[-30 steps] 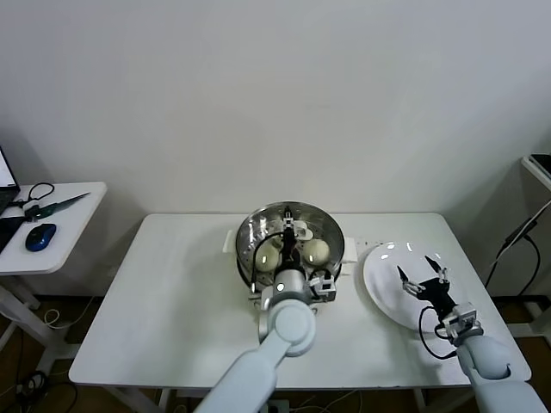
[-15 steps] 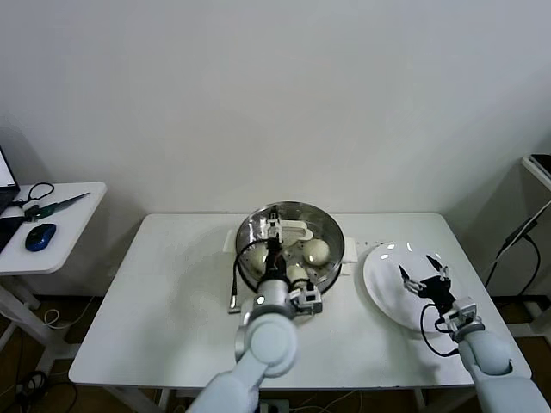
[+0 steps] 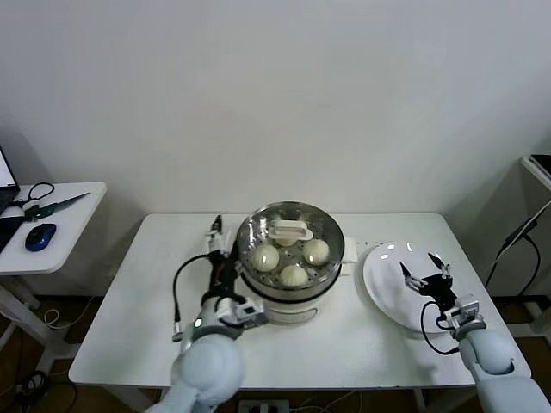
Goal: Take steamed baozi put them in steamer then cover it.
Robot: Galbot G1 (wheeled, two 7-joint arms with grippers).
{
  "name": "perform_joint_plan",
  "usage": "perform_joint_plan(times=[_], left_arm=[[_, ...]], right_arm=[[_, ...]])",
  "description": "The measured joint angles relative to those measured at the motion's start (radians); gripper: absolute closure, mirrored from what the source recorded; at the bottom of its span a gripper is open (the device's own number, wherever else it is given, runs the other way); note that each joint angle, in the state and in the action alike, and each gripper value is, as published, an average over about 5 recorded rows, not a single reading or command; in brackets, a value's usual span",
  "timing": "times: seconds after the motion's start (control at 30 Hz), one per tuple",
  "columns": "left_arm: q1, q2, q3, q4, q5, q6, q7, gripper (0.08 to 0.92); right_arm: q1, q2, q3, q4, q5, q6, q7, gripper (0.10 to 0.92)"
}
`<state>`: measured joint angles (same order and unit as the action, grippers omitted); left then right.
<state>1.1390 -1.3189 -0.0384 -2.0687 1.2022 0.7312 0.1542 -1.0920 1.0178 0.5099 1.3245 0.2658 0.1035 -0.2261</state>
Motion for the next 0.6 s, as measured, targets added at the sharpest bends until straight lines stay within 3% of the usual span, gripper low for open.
perform_joint_plan(times=[0.13, 0.3, 0.6], left_arm=[[0.076, 0.013, -0.107, -0.040, -0.164, -0.060, -0.080, 0.177], [0.172, 0.012, -0.249, -0.064, -0.382, -0.223, -0.163, 0.177], [0.283, -0.027, -0.449, -0.044, -0.752, -0.470, -0.246, 0.177]], right_arm=[[-0.007, 0.012, 0.002, 0.014, 0.000, -0.006, 0.001, 0.203], [-0.016, 0.025, 0.005, 0.037, -0.004, -0.009, 0.001, 0.203], [-0.037, 0.042, 0.021, 0.077, -0.014, -0.010, 0.004, 0.203]])
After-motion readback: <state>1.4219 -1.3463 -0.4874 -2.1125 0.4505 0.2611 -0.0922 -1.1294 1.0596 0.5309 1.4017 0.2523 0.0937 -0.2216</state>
